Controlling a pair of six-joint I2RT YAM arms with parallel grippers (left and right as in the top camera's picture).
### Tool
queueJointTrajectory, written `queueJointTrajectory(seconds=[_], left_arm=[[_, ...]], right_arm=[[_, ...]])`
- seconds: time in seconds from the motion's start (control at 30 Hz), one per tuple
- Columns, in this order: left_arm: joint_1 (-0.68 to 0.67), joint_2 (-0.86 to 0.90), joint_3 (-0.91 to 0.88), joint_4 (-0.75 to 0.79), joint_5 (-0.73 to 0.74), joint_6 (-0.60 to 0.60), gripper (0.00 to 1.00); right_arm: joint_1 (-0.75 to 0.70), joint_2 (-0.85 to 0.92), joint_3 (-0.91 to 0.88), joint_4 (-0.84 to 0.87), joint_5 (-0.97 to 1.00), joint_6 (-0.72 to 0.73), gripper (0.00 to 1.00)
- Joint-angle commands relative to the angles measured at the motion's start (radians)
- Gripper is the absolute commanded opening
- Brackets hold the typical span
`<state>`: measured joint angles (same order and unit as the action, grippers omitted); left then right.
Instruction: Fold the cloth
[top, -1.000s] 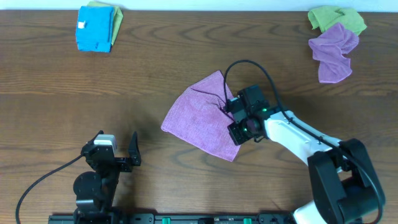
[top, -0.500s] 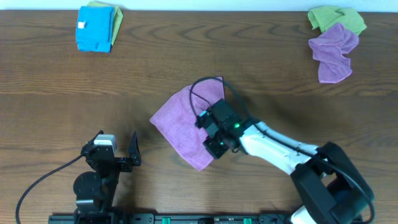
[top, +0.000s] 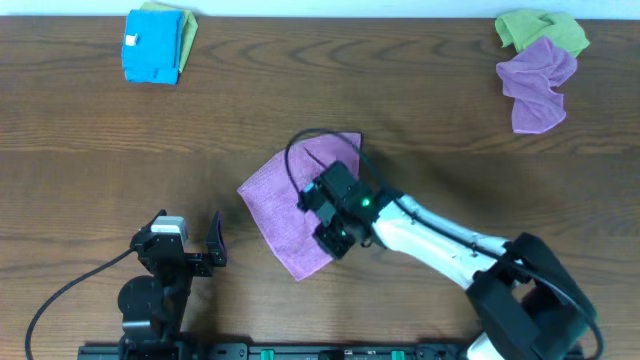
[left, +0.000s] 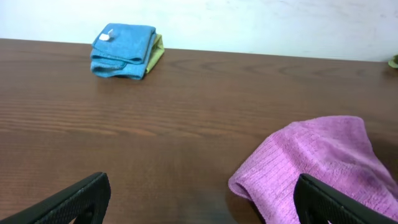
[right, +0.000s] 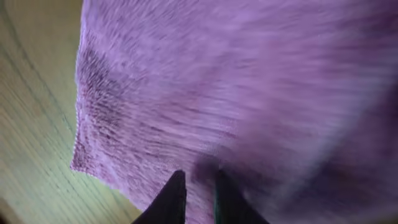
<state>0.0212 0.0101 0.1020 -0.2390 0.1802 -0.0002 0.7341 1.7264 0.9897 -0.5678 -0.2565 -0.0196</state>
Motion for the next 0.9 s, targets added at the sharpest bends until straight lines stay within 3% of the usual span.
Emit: queueJointTrajectory(seconds=[0.0, 0.07, 0.2, 0.43, 0.87], left_arm=[[-0.005, -0.006, -0.024, -0.011, 0.004, -0.003, 0.95], [-0.005, -0.006, -0.024, -0.011, 0.004, -0.003, 0.95], [-0.005, -0.006, -0.024, -0.011, 0.004, -0.003, 0.95], [-0.005, -0.005, -0.024, -0.011, 0.004, -0.003, 0.95], [-0.005, -0.006, -0.024, -0.011, 0.004, -0.003, 0.95]], right_arm=[[-0.057, -0.071, 0.048, -0.044, -0.006, 0.007, 0.21], [-0.094, -0.103, 0.048, -0.097, 0.007, -0.013, 0.26], [-0.153, -0.108, 0.017, -0.145, 0.004, -0.021, 0.25], [-0.171, -0.105, -0.042, -0.090, -0.047, -0.022, 0.33], [-0.174, -0.091, -0.148, 0.065, -0.047, -0.018, 0.36]])
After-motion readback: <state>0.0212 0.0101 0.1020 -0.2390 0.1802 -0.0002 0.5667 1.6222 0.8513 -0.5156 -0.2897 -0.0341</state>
